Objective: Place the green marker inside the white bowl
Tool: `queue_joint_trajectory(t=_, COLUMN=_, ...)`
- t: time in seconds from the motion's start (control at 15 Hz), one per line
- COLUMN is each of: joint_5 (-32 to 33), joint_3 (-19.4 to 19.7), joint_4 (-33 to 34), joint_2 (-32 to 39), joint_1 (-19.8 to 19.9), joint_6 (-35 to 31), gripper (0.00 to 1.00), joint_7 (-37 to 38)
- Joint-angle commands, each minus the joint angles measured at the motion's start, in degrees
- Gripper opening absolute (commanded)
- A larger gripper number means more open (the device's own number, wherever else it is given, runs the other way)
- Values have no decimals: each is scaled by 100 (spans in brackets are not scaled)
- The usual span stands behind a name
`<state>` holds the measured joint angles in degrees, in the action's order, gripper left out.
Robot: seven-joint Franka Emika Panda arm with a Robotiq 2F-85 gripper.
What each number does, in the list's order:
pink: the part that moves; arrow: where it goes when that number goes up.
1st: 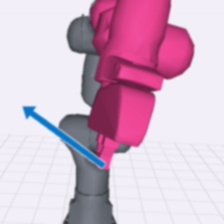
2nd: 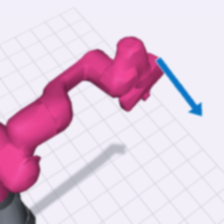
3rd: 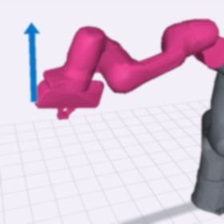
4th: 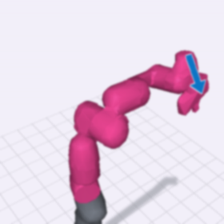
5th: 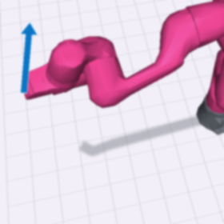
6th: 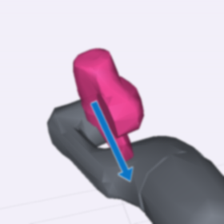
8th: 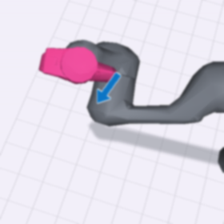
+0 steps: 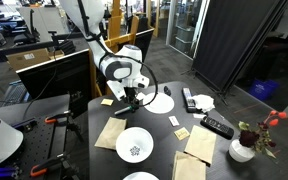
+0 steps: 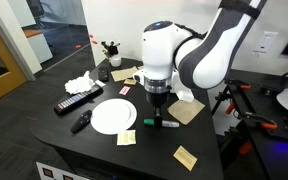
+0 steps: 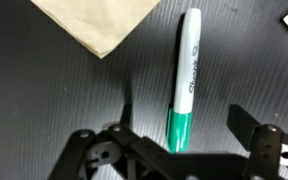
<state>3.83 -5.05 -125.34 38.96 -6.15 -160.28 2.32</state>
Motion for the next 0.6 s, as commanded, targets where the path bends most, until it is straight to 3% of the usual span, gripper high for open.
queue_joint_trajectory(t=0.0, joint_5=-128, joint_3=-143, joint_4=215, joint_2=149, joint_1=120, joint_6=224, gripper=66, joint_7=-257)
queue_joint_trajectory(t=0.53, joint_5=-146, joint_3=-112, joint_4=238, joint_2=93, joint_1=93, joint_6=303, gripper=4, joint_7=-140)
